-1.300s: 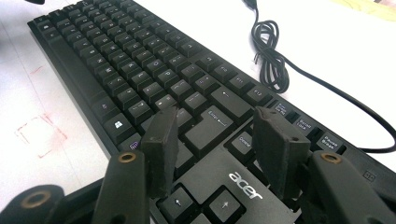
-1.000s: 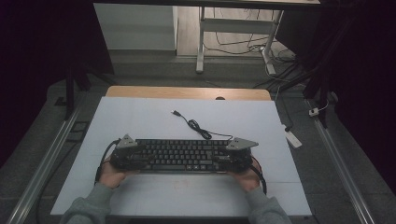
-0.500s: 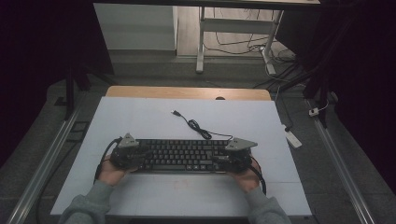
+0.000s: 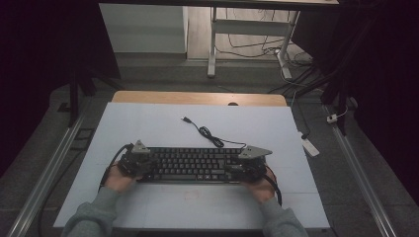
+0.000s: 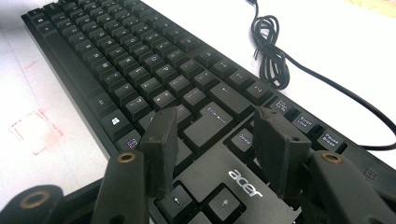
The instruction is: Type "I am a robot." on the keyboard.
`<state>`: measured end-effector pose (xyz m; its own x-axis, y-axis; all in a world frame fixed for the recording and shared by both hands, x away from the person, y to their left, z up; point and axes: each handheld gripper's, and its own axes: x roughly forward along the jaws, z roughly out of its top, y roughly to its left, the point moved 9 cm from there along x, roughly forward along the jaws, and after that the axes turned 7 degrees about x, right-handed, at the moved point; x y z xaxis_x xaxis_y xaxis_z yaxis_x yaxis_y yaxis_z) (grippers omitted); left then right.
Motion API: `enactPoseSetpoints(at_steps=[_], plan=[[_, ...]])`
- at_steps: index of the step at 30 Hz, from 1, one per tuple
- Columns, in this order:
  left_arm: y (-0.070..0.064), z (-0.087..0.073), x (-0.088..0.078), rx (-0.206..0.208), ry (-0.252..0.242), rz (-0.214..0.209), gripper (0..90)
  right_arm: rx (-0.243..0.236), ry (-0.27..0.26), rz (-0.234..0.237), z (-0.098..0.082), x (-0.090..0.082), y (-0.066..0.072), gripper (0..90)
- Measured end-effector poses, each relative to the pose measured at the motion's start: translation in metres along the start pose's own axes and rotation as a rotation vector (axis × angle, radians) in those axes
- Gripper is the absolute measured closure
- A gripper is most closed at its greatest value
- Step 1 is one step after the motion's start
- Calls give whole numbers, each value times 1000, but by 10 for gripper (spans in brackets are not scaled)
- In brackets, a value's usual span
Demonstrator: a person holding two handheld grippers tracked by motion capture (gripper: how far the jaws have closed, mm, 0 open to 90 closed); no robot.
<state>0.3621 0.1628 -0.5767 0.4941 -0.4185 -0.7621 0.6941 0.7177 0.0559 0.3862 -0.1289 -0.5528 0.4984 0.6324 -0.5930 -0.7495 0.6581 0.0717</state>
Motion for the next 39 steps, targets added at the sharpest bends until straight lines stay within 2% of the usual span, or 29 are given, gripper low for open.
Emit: enactPoseSetpoints(at_steps=[15,26,28,34,38,39], plan=[[1,-6,6,-8,30,3,890,-1,3,-4,-1,0,-1,504],[1,-7,7,-10,31,3,889,0,6,-7,-1,0,-1,504],[1,-9,9,-6,44,8,890,-1,6,-8,-1,0,-1,504],[1,-7,7,-10,21,10,890,-1,5,-9,-1,0,-1,504],[1,3,-3,-28,-56,-4,843,-1,4,-9,-1,0,-2,504],[0,5,-7,-33,-77,-10,777,1,4,-7,-1,0,-2,503]])
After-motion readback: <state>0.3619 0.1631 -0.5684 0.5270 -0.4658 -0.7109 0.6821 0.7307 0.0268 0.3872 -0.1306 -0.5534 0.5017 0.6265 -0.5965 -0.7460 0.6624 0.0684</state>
